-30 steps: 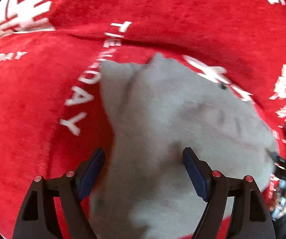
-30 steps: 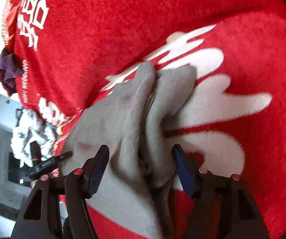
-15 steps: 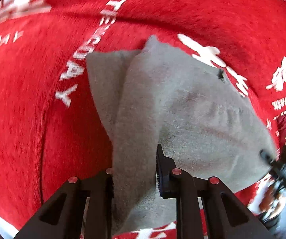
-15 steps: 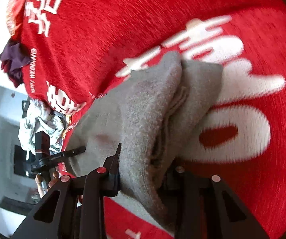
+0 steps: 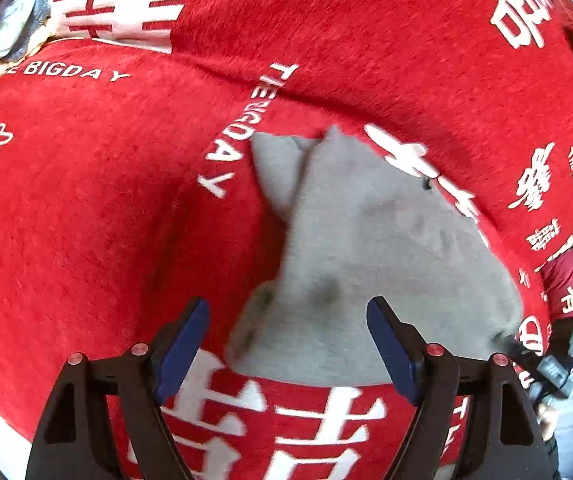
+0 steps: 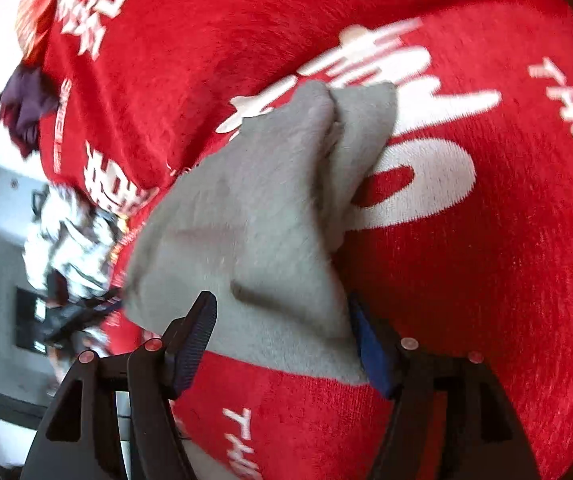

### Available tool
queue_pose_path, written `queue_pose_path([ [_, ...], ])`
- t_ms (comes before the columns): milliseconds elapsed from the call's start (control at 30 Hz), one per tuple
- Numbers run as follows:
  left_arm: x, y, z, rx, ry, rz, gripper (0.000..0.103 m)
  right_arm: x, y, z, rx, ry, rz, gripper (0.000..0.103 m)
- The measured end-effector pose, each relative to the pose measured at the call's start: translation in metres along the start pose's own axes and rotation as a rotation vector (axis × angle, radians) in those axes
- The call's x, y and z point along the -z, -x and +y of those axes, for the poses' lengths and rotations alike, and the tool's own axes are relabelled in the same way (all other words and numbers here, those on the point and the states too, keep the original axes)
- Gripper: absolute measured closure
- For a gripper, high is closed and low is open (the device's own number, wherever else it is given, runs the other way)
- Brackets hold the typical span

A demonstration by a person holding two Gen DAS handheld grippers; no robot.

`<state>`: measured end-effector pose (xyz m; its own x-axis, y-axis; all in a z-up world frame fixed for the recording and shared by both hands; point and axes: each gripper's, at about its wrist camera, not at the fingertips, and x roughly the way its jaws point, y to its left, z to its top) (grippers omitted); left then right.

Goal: Fold small clothes

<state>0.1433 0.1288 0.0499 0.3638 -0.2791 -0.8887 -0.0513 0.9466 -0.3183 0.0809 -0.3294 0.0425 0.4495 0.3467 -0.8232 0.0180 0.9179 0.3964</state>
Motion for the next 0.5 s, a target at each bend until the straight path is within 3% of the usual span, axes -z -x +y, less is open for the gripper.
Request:
queue_pose_path([
  [67,0.011,-0.032,-0.014,-0.228,-0.072,0.075,0.022,0.006,-0.011,0.009,0.157,0.091,0.031,0.051],
  [100,0.018,-0.052,-0.012,-0.308,-0.082,0.142,0.02,0.008,-0.01,0.014,0.192,0.124,0.02,0.051],
  [167,0.02,-0.041,-0.005,-0.262,-0.015,0.088,0.021,0.008,-0.006,0.017,0.236,0.113,0.066,0.052],
  [200,0.019,-0.037,-0.001,-0.255,0.009,0.105,0.022,0.007,0.001,0.017,0.253,0.111,0.074,0.051],
  [300,0.011,-0.019,-0.004,-0.214,0.011,0.04,0.023,-0.001,0.031,0.02,0.238,0.125,-0.001,0.049],
  [400,-0.009,-0.01,-0.017,-0.173,-0.01,-0.013,0.023,-0.035,0.048,0.013,0.217,0.1,-0.088,0.04],
  [500,-0.04,-0.018,-0.046,-0.134,-0.048,-0.04,0.023,-0.08,0.025,-0.01,0.192,0.02,-0.051,0.037],
])
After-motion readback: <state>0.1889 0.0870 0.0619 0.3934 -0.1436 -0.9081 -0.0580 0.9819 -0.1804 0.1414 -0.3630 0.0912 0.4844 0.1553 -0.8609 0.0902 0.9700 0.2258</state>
